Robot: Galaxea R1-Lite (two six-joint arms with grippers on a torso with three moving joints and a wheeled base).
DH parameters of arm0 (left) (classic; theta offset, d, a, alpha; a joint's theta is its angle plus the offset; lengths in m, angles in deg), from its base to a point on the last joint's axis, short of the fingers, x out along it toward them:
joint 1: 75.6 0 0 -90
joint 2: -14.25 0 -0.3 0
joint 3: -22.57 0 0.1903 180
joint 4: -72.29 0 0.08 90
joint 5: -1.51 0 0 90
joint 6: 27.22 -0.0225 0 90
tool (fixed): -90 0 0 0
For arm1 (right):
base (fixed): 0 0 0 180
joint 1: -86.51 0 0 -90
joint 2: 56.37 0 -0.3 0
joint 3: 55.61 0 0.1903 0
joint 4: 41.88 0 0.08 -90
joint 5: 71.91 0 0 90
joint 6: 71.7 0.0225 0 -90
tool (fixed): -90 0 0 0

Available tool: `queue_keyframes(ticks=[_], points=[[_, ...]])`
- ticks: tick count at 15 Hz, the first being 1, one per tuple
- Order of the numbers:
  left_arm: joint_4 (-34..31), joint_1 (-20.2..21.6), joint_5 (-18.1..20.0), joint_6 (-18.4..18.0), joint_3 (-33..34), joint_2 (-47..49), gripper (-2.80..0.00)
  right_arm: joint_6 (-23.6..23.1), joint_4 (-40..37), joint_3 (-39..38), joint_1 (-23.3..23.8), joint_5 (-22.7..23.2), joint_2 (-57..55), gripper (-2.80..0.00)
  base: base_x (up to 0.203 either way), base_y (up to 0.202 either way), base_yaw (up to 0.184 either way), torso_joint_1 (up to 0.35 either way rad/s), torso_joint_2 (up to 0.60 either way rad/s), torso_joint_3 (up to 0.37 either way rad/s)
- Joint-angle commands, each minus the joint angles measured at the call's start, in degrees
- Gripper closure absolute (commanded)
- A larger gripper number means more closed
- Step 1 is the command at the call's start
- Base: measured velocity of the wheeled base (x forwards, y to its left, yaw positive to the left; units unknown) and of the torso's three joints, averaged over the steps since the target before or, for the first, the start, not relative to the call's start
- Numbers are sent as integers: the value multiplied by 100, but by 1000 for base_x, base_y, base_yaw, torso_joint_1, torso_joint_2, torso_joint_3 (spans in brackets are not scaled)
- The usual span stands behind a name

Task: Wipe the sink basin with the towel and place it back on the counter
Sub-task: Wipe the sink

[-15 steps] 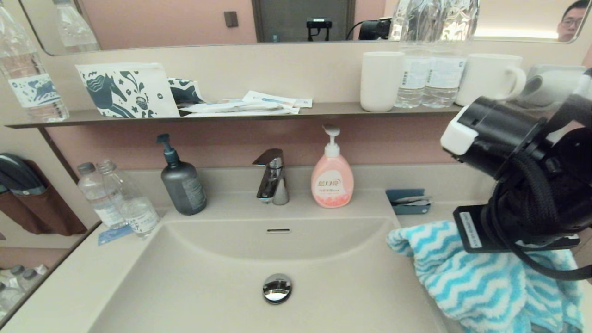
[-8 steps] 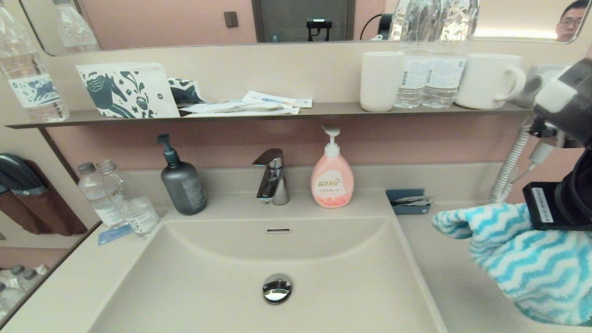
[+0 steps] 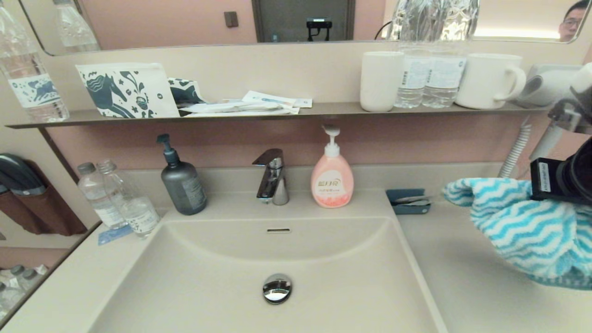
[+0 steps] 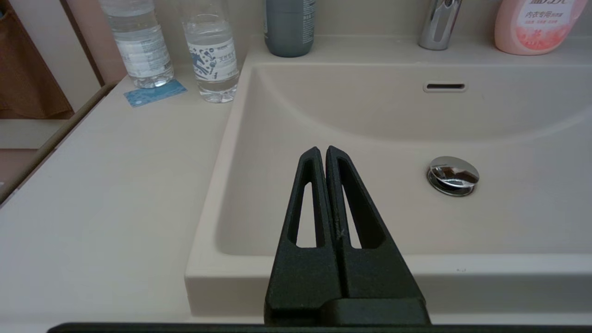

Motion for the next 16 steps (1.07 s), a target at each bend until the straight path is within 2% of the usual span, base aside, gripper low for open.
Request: queue_keyframes(ticks=[1, 4, 7, 11, 16], points=[[1, 0, -2, -1, -2, 7, 0, -95, 835, -530, 146, 205, -49, 0, 0, 0, 0, 0, 0, 0], [1, 0, -2, 8, -2, 7, 0, -364, 2020, -1230, 343, 385, -206, 0, 0, 0, 0, 0, 0, 0], [1, 2, -2, 0, -2, 7, 0, -975, 2976, -1786, 838, 1229, -404, 0, 0, 0, 0, 0, 0, 0], [1, 3, -2, -1, -2, 7, 0, -1169, 3742, -2218, 1053, 1631, -898, 0, 0, 0, 0, 0, 0, 0], [1, 6, -2, 1, -2, 7, 0, -1622, 4915, -3078, 1035, 1764, -1410, 0, 0, 0, 0, 0, 0, 0]])
